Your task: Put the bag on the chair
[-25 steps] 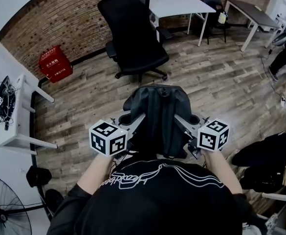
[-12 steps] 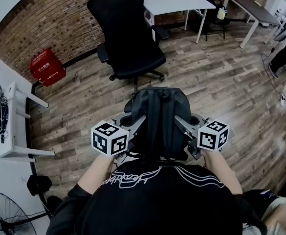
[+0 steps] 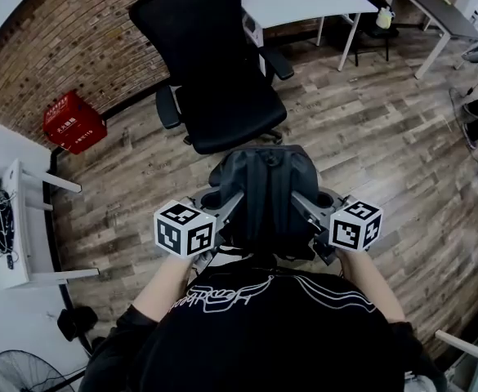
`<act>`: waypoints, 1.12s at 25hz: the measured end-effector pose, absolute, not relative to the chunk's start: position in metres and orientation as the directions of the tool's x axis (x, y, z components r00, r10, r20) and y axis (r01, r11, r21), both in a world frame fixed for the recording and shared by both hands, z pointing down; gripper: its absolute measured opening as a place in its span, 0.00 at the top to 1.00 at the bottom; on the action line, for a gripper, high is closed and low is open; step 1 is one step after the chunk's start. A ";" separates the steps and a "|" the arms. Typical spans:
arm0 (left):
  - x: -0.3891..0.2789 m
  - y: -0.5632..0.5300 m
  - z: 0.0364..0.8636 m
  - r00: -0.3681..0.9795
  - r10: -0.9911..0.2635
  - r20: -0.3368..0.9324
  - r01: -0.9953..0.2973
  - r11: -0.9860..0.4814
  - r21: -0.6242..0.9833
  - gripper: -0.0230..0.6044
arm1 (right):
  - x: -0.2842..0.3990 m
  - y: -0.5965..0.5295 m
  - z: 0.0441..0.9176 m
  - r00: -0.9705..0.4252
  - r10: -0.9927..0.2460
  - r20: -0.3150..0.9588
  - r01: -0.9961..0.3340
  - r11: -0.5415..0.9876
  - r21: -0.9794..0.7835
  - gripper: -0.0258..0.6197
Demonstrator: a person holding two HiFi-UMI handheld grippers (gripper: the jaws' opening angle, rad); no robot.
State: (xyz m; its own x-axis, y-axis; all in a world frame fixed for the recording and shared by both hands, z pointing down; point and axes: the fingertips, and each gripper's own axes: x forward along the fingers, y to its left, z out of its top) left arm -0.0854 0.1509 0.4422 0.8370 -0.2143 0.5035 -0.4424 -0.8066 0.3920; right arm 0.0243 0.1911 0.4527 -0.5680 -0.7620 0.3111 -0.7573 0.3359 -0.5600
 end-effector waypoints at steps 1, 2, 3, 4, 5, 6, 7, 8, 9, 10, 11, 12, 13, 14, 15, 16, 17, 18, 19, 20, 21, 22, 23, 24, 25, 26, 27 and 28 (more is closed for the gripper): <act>-0.083 0.136 0.445 0.834 -0.218 0.506 -0.448 -0.803 0.393 0.86 | 0.026 0.176 0.455 -0.571 -0.759 0.314 -0.756 0.335 -0.563 0.90; -0.082 0.121 0.447 0.833 -0.220 0.507 -0.452 -0.799 0.395 0.86 | 0.028 0.161 0.457 -0.573 -0.756 0.318 -0.754 0.334 -0.565 0.90; -0.080 0.107 0.448 0.833 -0.221 0.508 -0.454 -0.797 0.398 0.86 | 0.029 0.147 0.458 -0.574 -0.752 0.322 -0.754 0.333 -0.566 0.90; -0.079 0.094 0.450 0.833 -0.221 0.507 -0.455 -0.794 0.403 0.86 | 0.030 0.134 0.459 -0.576 -0.749 0.328 -0.754 0.333 -0.566 0.90; -0.078 0.082 0.451 0.834 -0.220 0.506 -0.457 -0.790 0.409 0.87 | 0.031 0.122 0.460 -0.579 -0.744 0.334 -0.755 0.333 -0.565 0.90; -0.078 0.070 0.452 0.834 -0.220 0.505 -0.459 -0.786 0.415 0.86 | 0.031 0.110 0.461 -0.580 -0.739 0.342 -0.757 0.334 -0.562 0.90; -0.078 0.059 0.454 0.835 -0.220 0.505 -0.460 -0.781 0.421 0.86 | 0.031 0.099 0.461 -0.580 -0.736 0.349 -0.759 0.333 -0.559 0.90; -0.078 0.049 0.456 0.835 -0.219 0.504 -0.461 -0.778 0.427 0.86 | 0.031 0.089 0.462 -0.578 -0.735 0.355 -0.763 0.332 -0.555 0.90; -0.077 0.040 0.458 0.837 -0.217 0.503 -0.460 -0.776 0.431 0.86 | 0.032 0.080 0.463 -0.574 -0.735 0.361 -0.767 0.329 -0.551 0.90; -0.076 0.033 0.459 0.838 -0.214 0.502 -0.458 -0.776 0.434 0.86 | 0.032 0.073 0.463 -0.570 -0.736 0.365 -0.771 0.325 -0.547 0.90; -0.075 0.026 0.460 0.840 -0.211 0.499 -0.454 -0.777 0.436 0.86 | 0.033 0.068 0.463 -0.565 -0.738 0.368 -0.775 0.322 -0.545 0.90; -0.074 0.021 0.460 0.842 -0.208 0.497 -0.450 -0.779 0.436 0.86 | 0.034 0.063 0.463 -0.561 -0.741 0.369 -0.777 0.318 -0.544 0.90; -0.072 0.016 0.460 0.844 -0.205 0.495 -0.446 -0.781 0.436 0.86 | 0.036 0.059 0.462 -0.558 -0.743 0.370 -0.778 0.314 -0.544 0.90; -0.070 0.013 0.459 0.846 -0.204 0.493 -0.443 -0.783 0.436 0.86 | 0.037 0.056 0.460 -0.555 -0.745 0.370 -0.780 0.312 -0.543 0.90; -0.068 0.009 0.457 0.848 -0.204 0.490 -0.441 -0.784 0.437 0.86 | 0.040 0.052 0.458 -0.552 -0.748 0.369 -0.782 0.311 -0.540 0.90; -0.065 0.006 0.455 0.849 -0.206 0.486 -0.440 -0.784 0.437 0.87 | 0.042 0.049 0.456 -0.550 -0.750 0.368 -0.784 0.311 -0.536 0.90; -0.063 0.002 0.454 0.851 -0.208 0.482 -0.440 -0.784 0.437 0.86 | 0.045 0.045 0.454 -0.548 -0.752 0.367 -0.786 0.314 -0.532 0.90; -0.062 -0.001 0.452 0.852 -0.211 0.480 -0.441 -0.784 0.437 0.86 | 0.047 0.041 0.452 -0.548 -0.753 0.365 -0.787 0.317 -0.529 0.90; -0.060 -0.004 0.451 0.852 -0.214 0.478 -0.442 -0.783 0.437 0.86 | 0.048 0.037 0.451 -0.549 -0.753 0.363 -0.787 0.320 -0.527 0.90; -0.059 -0.008 0.451 0.851 -0.218 0.478 -0.445 -0.782 0.436 0.87 | 0.050 0.033 0.451 -0.551 -0.752 0.361 -0.786 0.323 -0.527 0.90; -0.059 -0.011 0.451 0.849 -0.223 0.479 -0.450 -0.780 0.435 0.86 | 0.051 0.028 0.451 -0.554 -0.750 0.360 -0.785 0.327 -0.527 0.90; -0.058 -0.015 0.452 0.847 -0.228 0.481 -0.455 -0.778 0.434 0.86 | 0.052 0.023 0.452 -0.559 -0.747 0.360 -0.782 0.331 -0.528 0.90; -0.058 -0.019 0.453 0.844 -0.233 0.483 -0.462 -0.774 0.434 0.86 | 0.052 0.018 0.454 -0.565 -0.742 0.361 -0.779 0.336 -0.530 0.90; -0.058 -0.023 0.454 0.841 -0.237 0.486 -0.468 -0.769 0.435 0.86 | 0.052 0.013 0.455 -0.573 -0.736 0.362 -0.775 0.341 -0.533 0.90; -0.058 -0.028 0.455 0.838 -0.242 0.490 -0.476 -0.764 0.437 0.87 | 0.052 0.007 0.456 -0.582 -0.728 0.363 -0.769 0.347 -0.537 0.90; -0.059 -0.033 0.456 0.834 -0.248 0.493 -0.484 -0.757 0.438 0.87 | 0.053 0.001 0.458 -0.592 -0.719 0.364 -0.763 0.353 -0.542 0.90; -0.059 -0.039 0.457 0.830 -0.256 0.496 -0.494 -0.750 0.439 0.87 | 0.053 -0.007 0.458 -0.603 -0.709 0.366 -0.756 0.360 -0.547 0.90; -0.058 -0.046 0.457 0.825 -0.266 0.499 -0.506 -0.742 0.441 0.86 | 0.054 -0.016 0.459 -0.614 -0.699 0.367 -0.749 0.368 -0.551 0.90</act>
State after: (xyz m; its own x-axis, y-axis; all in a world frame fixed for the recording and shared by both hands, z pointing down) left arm -0.0582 -0.0458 0.4570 0.8249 -0.2661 0.4986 -0.5056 -0.7418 0.4406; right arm 0.0541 -0.0156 0.4591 -0.6139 -0.6987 0.3673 -0.7488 0.3683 -0.5510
